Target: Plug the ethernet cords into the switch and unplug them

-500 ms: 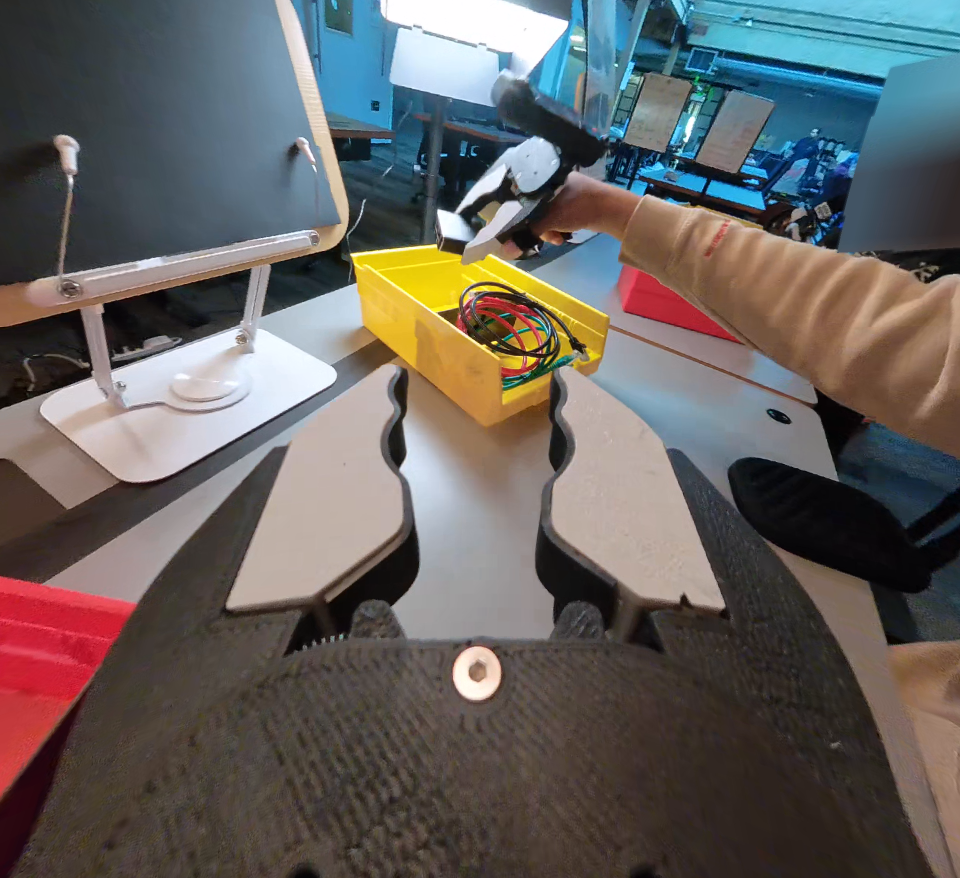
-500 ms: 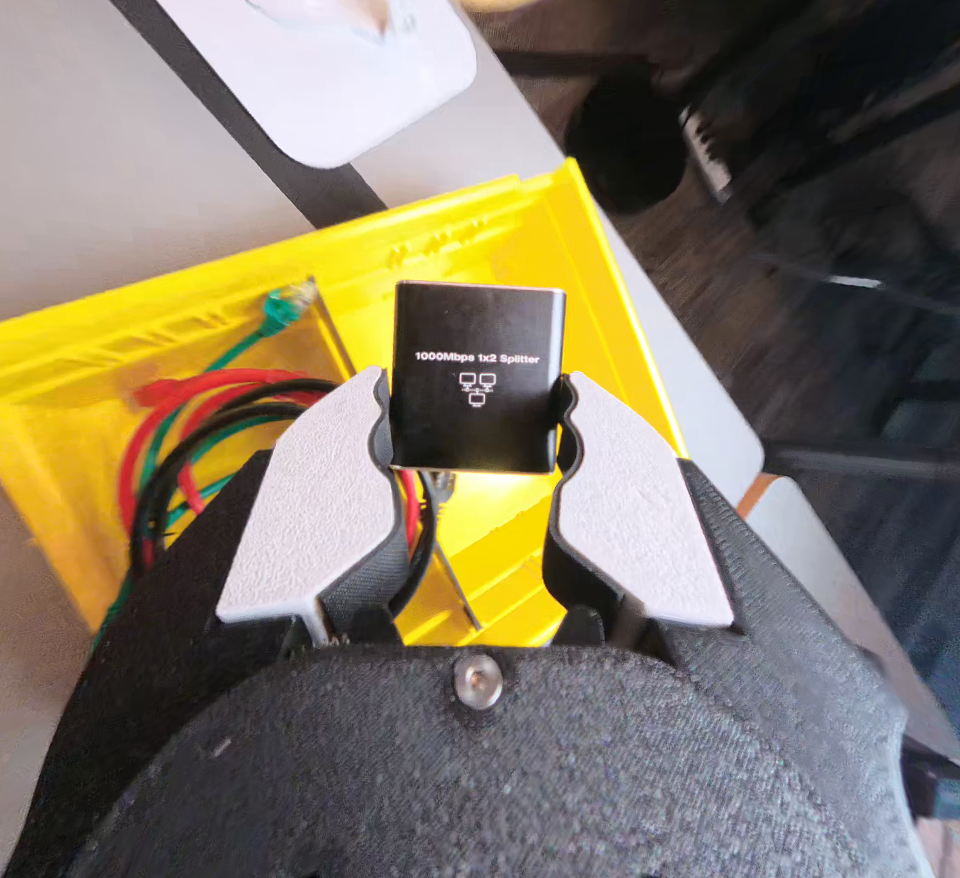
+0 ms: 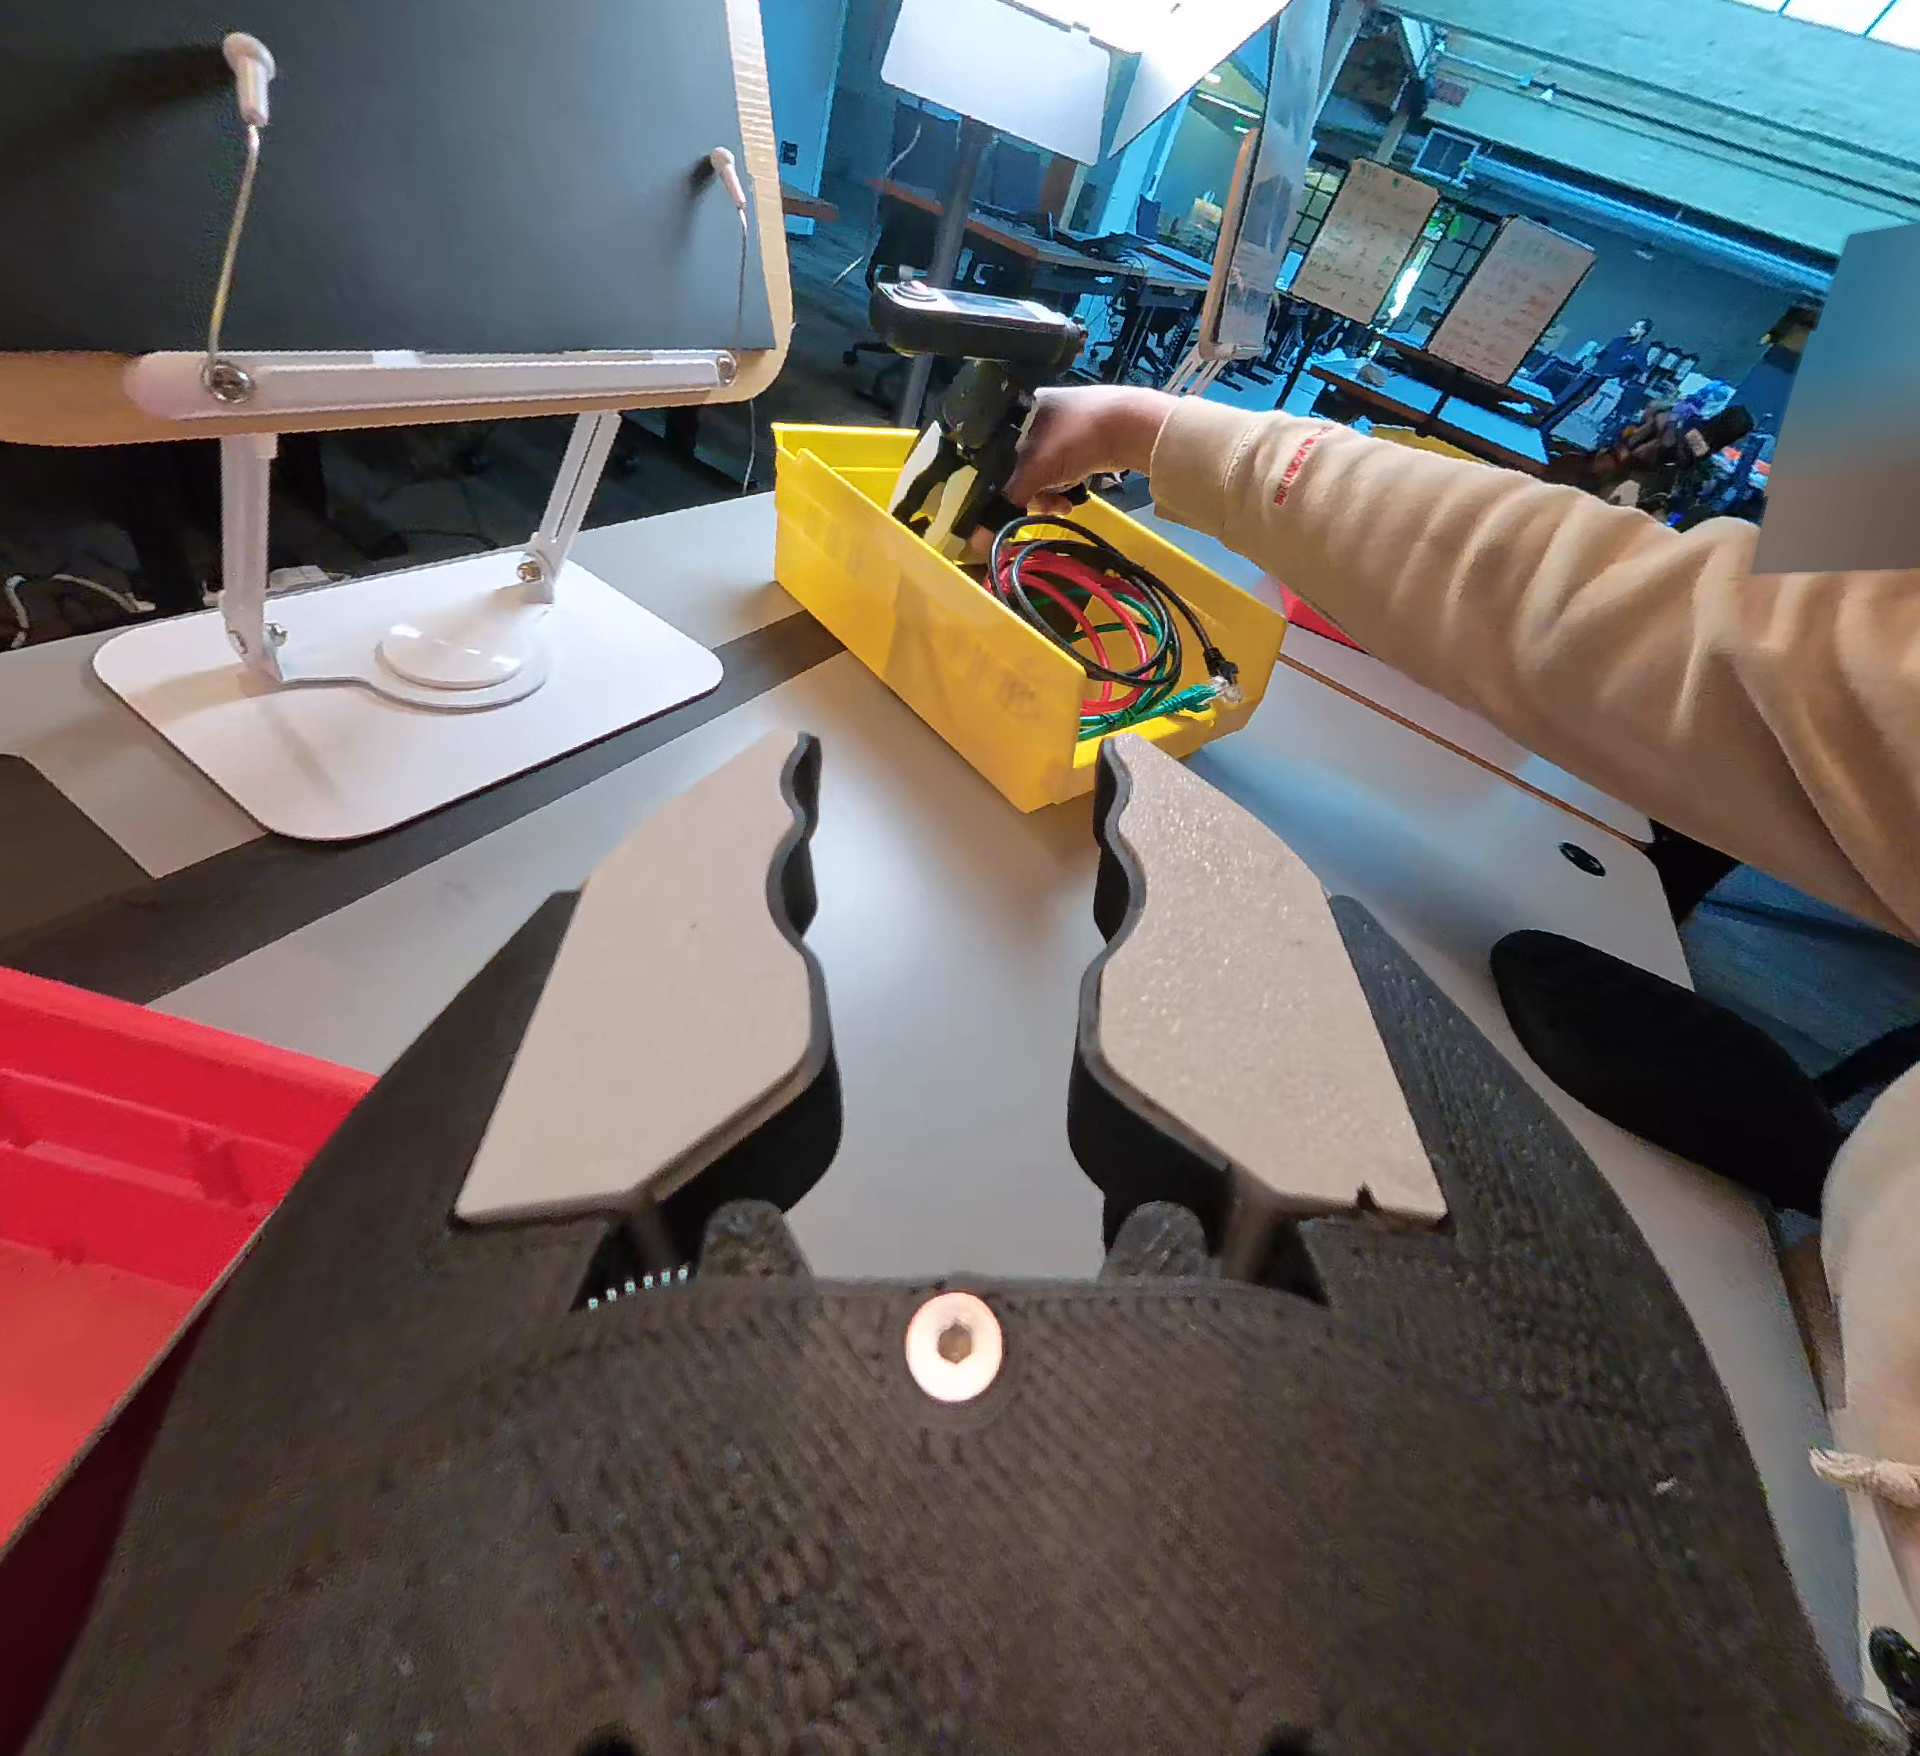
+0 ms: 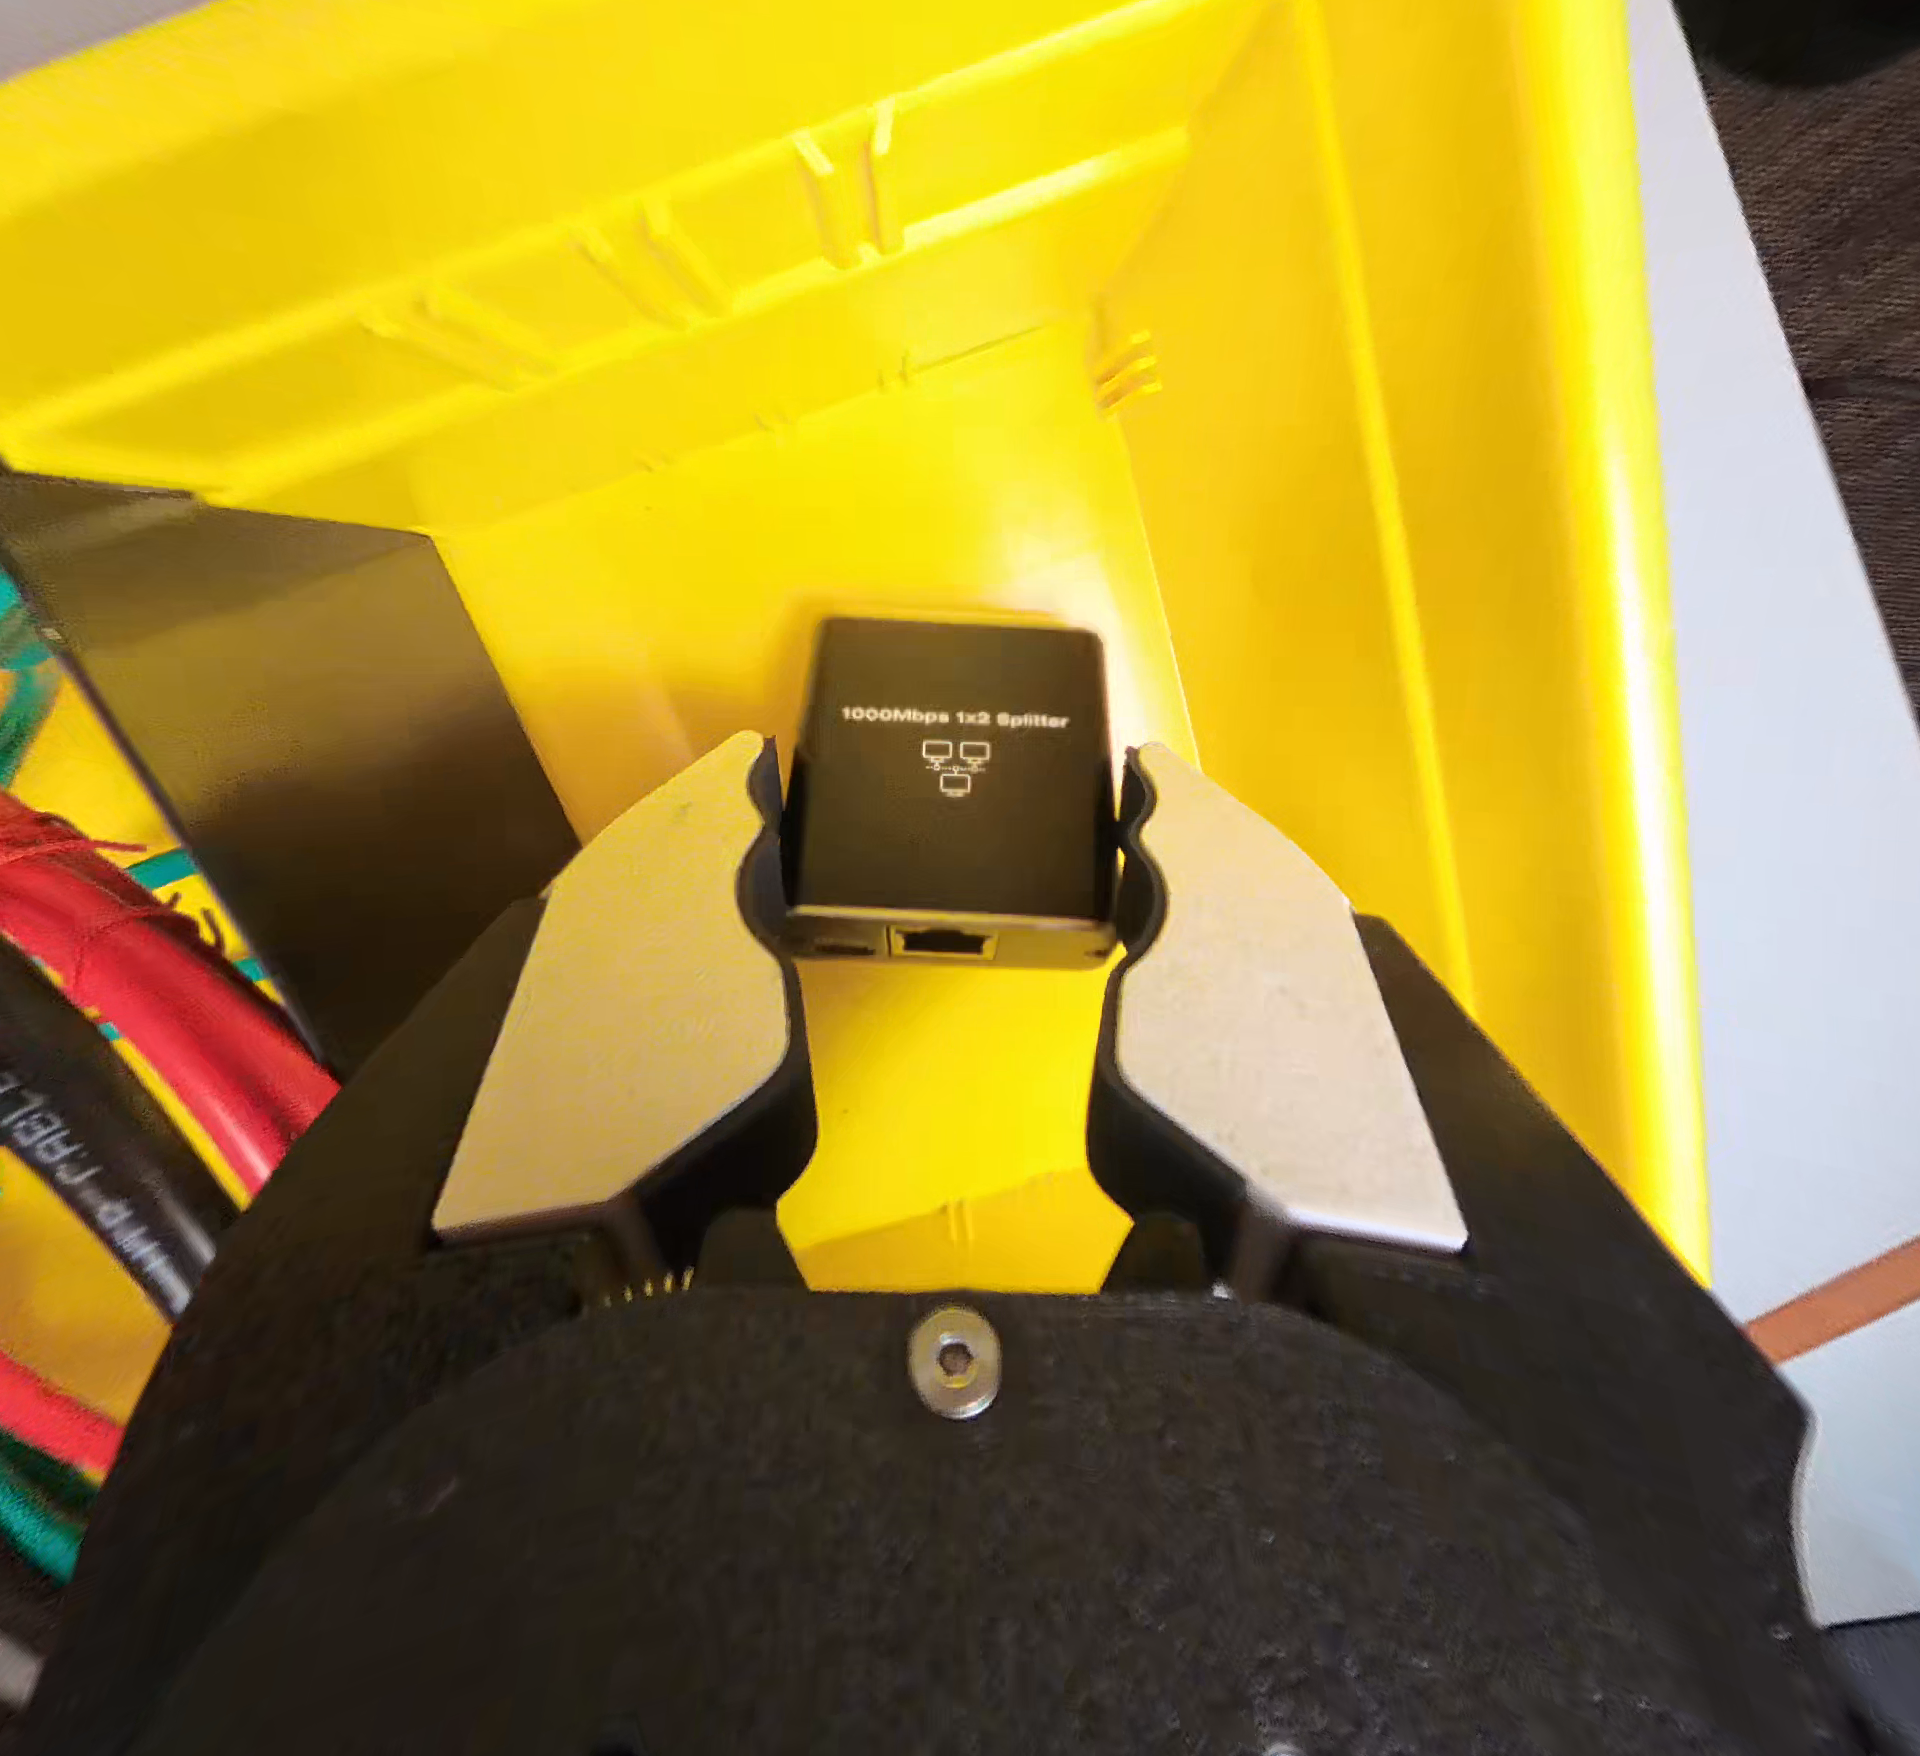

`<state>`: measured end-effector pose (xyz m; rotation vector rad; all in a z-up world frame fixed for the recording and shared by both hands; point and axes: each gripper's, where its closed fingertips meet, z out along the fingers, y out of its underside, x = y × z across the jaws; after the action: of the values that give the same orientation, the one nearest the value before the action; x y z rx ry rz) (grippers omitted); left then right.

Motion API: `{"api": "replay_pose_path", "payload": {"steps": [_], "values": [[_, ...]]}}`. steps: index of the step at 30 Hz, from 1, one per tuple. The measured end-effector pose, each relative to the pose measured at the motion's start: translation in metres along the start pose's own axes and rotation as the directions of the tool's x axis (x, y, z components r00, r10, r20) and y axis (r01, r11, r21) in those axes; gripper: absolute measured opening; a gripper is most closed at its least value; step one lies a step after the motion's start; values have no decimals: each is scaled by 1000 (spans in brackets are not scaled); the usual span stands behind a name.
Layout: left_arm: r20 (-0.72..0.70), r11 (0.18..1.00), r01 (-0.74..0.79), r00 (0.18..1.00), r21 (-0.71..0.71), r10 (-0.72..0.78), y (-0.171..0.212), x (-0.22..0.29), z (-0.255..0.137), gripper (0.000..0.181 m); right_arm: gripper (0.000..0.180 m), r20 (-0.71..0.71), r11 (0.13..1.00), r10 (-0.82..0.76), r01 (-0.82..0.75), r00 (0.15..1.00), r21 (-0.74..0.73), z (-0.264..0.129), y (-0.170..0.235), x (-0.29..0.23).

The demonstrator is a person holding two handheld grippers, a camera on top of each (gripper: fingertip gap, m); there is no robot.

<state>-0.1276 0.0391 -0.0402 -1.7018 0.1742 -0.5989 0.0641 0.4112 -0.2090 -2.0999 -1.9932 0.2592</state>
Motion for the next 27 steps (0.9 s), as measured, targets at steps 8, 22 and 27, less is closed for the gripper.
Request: {"api": "replay_pose_path", "payload": {"steps": [8,22,27], "values": [[43,1000,-22,999,15,21,-8,-7,-11,52,61,-204,996,-37,53,978,72,-66,-12,13],[154,956,-64,988,287,20,-93,-10,-116,51,55,-164,377,162,92,973,922,-215,-67,-252],[265,938,-129,963,323,41,-99,-28,-138,50,58,-142,268,322,54,936,962,-165,-27,-288]]}}
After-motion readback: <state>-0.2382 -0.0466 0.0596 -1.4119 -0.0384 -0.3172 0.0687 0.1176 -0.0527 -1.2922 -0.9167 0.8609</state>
